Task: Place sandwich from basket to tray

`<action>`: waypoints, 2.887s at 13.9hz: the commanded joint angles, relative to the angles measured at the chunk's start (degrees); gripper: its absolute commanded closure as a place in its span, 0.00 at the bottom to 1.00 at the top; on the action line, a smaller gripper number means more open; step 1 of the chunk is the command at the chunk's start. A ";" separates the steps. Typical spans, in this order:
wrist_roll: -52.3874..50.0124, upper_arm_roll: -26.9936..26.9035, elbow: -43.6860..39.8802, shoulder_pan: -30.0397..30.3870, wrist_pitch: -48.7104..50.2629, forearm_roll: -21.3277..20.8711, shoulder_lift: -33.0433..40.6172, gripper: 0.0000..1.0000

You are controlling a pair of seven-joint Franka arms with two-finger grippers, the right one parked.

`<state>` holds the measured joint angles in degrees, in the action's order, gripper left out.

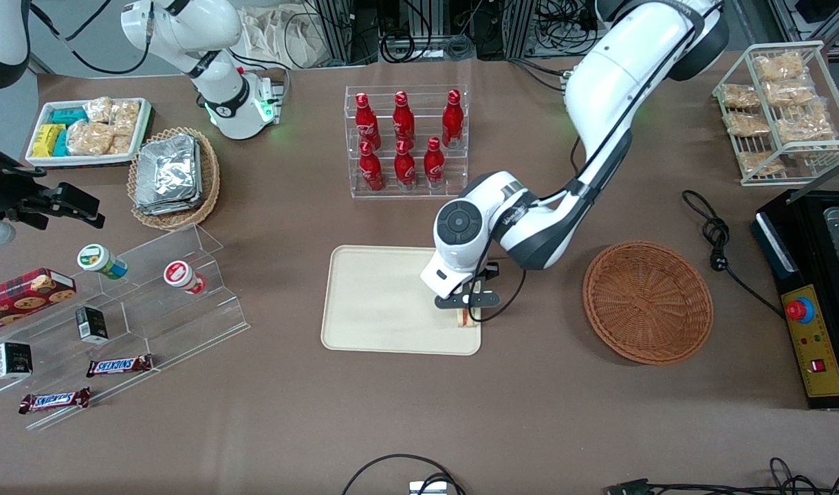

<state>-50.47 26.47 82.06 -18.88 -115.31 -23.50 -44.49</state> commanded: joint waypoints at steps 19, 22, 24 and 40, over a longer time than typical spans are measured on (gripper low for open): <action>-10.18 0.25 -0.51 3.84 5.36 1.25 7.47 0.00; -6.42 0.51 7.30 10.07 5.01 4.15 16.07 0.00; -3.16 0.51 12.31 13.85 5.45 5.65 21.87 0.00; 37.46 -12.93 16.03 24.33 19.77 22.53 43.08 0.00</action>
<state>-11.99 13.22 99.35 5.56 -97.12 -1.31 -1.40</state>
